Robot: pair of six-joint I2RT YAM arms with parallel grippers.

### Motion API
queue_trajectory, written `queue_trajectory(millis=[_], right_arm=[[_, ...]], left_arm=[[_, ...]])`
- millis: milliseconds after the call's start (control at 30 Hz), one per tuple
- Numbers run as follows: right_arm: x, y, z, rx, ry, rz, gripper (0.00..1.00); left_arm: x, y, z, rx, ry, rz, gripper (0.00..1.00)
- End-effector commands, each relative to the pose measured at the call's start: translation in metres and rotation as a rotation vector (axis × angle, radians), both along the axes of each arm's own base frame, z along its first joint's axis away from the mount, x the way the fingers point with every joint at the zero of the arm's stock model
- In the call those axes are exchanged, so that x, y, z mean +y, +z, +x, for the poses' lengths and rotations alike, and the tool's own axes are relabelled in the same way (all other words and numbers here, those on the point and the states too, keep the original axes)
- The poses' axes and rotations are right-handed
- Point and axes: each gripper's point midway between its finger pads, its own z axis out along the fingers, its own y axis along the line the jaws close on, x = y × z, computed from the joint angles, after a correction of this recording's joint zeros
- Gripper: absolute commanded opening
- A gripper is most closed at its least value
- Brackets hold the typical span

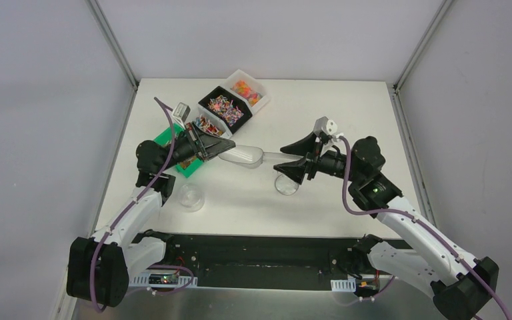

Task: Pack the candies
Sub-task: Pick up the spatula from the center of the board.

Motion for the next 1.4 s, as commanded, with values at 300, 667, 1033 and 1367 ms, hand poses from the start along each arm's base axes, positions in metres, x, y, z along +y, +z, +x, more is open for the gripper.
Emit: queue_trajectory(millis=[300,667,1033,1367], right_arm=[[-0.001,0.051,-0.011,-0.133,0.046,0.119,0.51],[0.004,0.049,-0.011,-0.092,0.069,0.139,0.48],[0.011,0.04,-0.013,-0.038,0.114,0.123,0.6],[0.004,0.042,-0.015,-0.053,0.096,0.116,0.73]], left_arm=[[0.005,0.005,-0.007,-0.034,0.015,-0.039,0.0],[0.007,0.006,-0.012,-0.024,0.017,-0.074,0.0],[0.009,0.009,-0.015,-0.019,0.011,-0.115,0.0],[0.008,0.01,-0.016,-0.017,0.003,-0.115,0.0]])
